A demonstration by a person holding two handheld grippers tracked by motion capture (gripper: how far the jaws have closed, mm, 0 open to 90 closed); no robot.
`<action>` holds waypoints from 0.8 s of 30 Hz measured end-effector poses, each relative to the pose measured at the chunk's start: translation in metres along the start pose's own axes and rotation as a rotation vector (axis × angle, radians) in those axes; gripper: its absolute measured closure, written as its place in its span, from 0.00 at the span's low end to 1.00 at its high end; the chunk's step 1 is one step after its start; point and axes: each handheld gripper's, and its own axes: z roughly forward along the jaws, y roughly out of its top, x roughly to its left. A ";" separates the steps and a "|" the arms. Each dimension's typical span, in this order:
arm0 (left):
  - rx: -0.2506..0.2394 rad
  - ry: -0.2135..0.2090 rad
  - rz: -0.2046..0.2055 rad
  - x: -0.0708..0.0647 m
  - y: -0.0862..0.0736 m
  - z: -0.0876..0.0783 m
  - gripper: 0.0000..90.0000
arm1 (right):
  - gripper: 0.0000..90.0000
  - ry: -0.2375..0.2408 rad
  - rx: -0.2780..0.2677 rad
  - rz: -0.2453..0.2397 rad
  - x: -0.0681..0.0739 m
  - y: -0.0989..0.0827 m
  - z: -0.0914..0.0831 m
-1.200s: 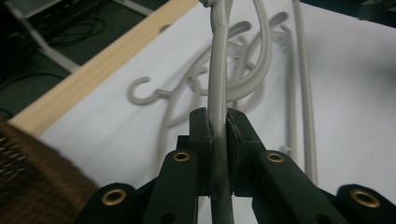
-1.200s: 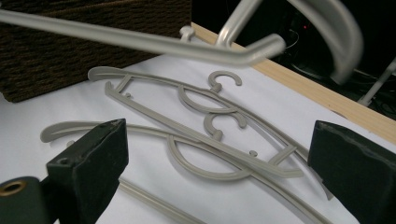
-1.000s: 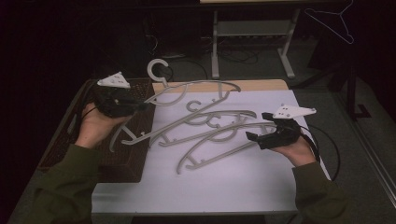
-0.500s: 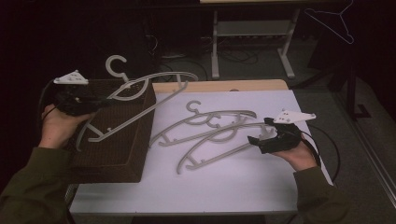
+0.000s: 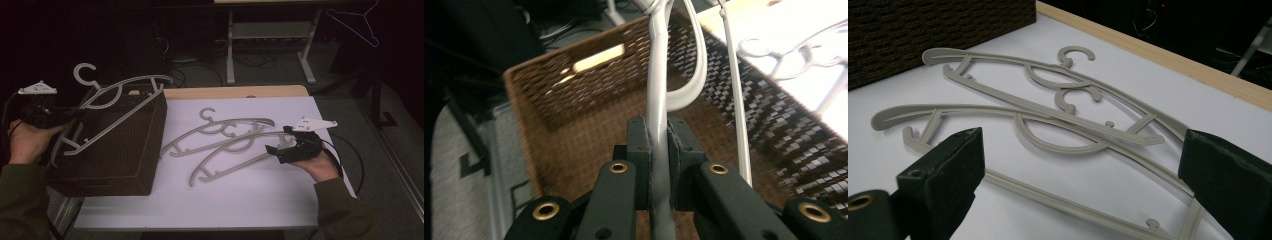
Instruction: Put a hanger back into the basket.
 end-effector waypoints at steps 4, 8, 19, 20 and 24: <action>0.019 0.036 -0.019 0.009 -0.009 0.000 0.91 | 0.04 -0.001 0.003 0.003 -0.001 0.000 0.000; 0.041 0.046 -0.027 0.014 -0.015 0.004 0.91 | 0.05 -0.001 0.005 0.007 0.000 0.000 0.000; 0.076 0.070 -0.033 0.020 -0.026 0.006 0.91 | 0.04 0.004 0.007 0.006 -0.001 0.000 0.002; 0.096 0.073 -0.022 0.020 -0.028 0.010 0.91 | 0.04 0.006 0.011 0.005 0.000 0.000 0.002; 0.121 0.072 -0.015 0.017 -0.031 0.020 0.91 | 0.04 0.007 0.011 -0.001 0.001 0.000 0.003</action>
